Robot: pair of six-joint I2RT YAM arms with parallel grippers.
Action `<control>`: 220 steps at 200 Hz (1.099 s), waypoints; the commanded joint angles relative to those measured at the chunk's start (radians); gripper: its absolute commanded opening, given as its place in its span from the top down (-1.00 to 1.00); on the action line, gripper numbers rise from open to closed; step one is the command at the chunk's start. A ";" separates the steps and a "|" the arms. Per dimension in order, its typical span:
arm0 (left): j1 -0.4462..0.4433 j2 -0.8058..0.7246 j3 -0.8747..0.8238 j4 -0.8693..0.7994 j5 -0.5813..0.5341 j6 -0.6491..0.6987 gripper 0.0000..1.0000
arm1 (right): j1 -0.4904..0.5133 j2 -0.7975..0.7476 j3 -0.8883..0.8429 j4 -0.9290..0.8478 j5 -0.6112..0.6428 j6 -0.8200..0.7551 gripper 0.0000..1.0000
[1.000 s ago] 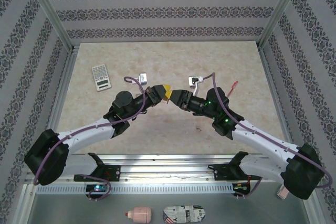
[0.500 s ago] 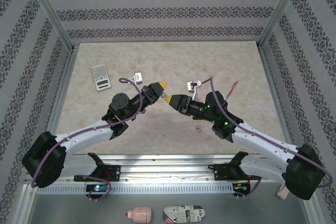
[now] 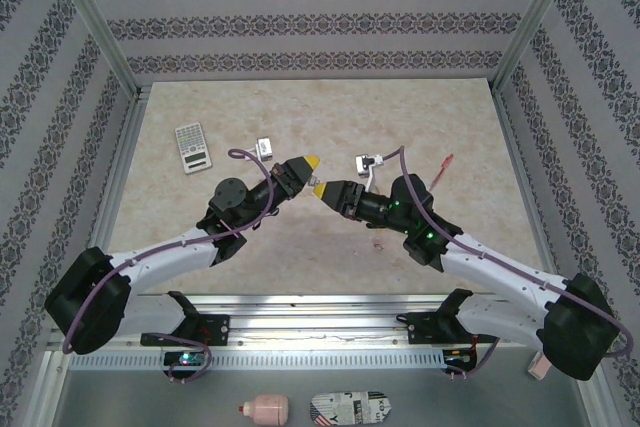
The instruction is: Unlock with the key
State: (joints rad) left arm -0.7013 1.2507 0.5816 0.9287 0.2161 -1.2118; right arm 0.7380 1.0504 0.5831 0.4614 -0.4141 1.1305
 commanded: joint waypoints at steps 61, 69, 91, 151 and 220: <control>-0.031 0.019 0.009 0.058 0.019 0.011 1.00 | 0.009 -0.013 0.018 0.035 -0.015 -0.013 0.16; -0.033 0.021 0.008 0.058 0.015 0.010 1.00 | 0.008 -0.007 0.026 0.035 -0.019 -0.014 0.18; -0.038 0.028 0.007 0.068 0.011 0.011 1.00 | 0.008 0.009 0.040 0.041 -0.027 -0.014 0.25; -0.054 0.059 0.010 0.108 0.005 0.014 1.00 | 0.008 0.012 0.032 0.058 -0.015 -0.006 0.41; -0.064 0.086 0.001 0.179 0.008 0.011 1.00 | 0.005 0.006 0.028 0.055 -0.018 -0.002 0.89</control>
State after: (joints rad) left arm -0.7399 1.3281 0.5816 1.0172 0.1997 -1.2079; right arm 0.7357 1.0634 0.5934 0.4759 -0.4114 1.1435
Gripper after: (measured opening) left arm 0.079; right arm 0.115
